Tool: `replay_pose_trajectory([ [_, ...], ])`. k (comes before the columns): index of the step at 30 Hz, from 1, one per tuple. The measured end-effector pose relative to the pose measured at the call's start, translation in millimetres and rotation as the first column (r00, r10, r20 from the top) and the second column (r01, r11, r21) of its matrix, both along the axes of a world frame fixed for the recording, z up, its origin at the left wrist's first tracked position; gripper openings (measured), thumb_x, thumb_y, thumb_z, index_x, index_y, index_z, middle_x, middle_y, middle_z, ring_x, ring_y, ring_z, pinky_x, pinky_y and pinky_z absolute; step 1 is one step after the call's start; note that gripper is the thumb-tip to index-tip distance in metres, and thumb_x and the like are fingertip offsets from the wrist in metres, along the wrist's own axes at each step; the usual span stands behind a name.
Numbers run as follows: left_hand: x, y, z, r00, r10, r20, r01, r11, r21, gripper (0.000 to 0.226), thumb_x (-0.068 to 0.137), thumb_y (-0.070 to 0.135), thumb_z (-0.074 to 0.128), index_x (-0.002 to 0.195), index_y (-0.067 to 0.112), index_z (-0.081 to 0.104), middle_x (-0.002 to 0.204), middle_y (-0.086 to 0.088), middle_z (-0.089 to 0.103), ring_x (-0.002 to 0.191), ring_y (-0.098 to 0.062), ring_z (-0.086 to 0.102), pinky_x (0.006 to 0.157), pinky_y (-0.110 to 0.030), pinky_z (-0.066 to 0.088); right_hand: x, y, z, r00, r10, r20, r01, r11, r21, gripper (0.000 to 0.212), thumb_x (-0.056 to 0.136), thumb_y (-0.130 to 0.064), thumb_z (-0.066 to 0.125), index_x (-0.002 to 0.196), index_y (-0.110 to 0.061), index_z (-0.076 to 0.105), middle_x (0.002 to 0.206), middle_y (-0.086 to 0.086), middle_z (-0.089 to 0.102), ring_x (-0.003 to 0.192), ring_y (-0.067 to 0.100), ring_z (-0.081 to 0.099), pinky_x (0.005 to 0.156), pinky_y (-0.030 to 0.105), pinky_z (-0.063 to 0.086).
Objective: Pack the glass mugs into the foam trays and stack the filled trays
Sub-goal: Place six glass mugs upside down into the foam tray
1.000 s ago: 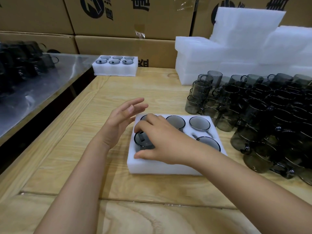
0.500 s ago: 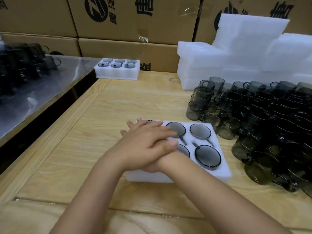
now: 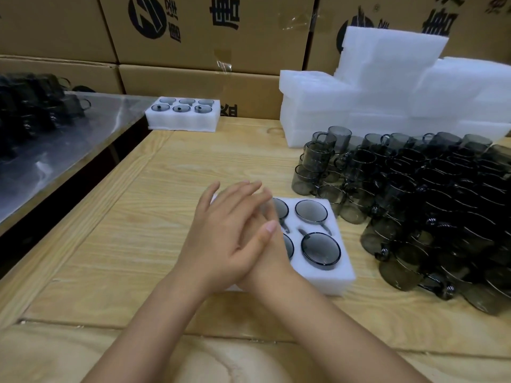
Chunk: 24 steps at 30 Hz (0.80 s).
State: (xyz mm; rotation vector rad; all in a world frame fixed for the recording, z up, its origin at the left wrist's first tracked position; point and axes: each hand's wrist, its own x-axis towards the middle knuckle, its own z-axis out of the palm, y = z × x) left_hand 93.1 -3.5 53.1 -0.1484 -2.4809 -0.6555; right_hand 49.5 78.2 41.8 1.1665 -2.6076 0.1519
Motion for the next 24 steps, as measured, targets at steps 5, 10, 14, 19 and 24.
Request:
replay_pose_trajectory([
  [5,4,33,-20,0.960,0.101,0.259,-0.045,0.975,-0.216,0.072,0.086,0.062,0.001,0.151,0.033,0.017,0.159,0.002,0.017,0.146,-0.012,0.012,0.117,-0.042,-0.004,-8,65,-7,0.929,-0.361,0.080,0.364,0.931,-0.020,0.069,0.090,-0.045,0.001,0.148,-0.019,0.027,0.156,-0.002,0.023,0.146,0.023,0.004,0.112,0.052,-0.013],
  [10,-3,29,-35,0.930,0.118,0.349,0.016,0.933,-0.359,0.079,0.076,0.064,-0.020,0.150,0.040,-0.004,0.161,0.008,0.003,0.148,-0.014,0.000,0.117,-0.039,-0.003,-11,70,-22,0.896,-0.410,0.169,0.406,0.912,0.057,0.056,0.098,-0.039,0.003,0.151,-0.021,0.003,0.159,-0.009,-0.002,0.145,0.007,-0.008,0.112,0.039,-0.017],
  [14,-2,21,-37,0.933,0.080,0.350,0.059,0.927,-0.370,0.077,0.075,0.075,-0.011,0.144,0.042,-0.014,0.160,0.009,0.006,0.148,-0.013,0.004,0.118,-0.039,0.001,-17,77,-20,0.933,-0.286,0.219,0.307,0.950,-0.066,0.054,0.099,-0.037,0.015,0.151,-0.021,0.011,0.159,-0.004,0.011,0.145,0.009,0.003,0.115,0.027,-0.004],
  [19,-9,-3,-41,0.929,0.149,0.339,0.030,0.882,-0.471,0.093,0.068,0.088,0.021,0.149,0.044,0.009,0.159,0.015,0.004,0.147,-0.008,0.008,0.117,-0.038,0.005,-23,70,-10,0.814,0.172,0.555,0.317,0.669,-0.672,0.036,0.100,-0.024,0.040,0.135,-0.025,0.046,0.129,-0.017,0.049,0.121,-0.007,0.042,0.101,0.010,0.031],
  [24,-22,-47,-40,0.912,0.229,0.341,-0.052,0.888,-0.457,0.089,0.070,0.085,0.037,0.147,0.047,0.015,0.158,0.017,0.007,0.146,-0.007,0.015,0.117,-0.040,0.010,-31,47,-21,0.972,0.118,0.204,0.110,0.536,-0.837,0.036,0.095,-0.025,0.036,0.118,-0.010,0.060,0.121,-0.005,0.056,0.129,0.013,0.041,0.108,0.024,0.028],
])
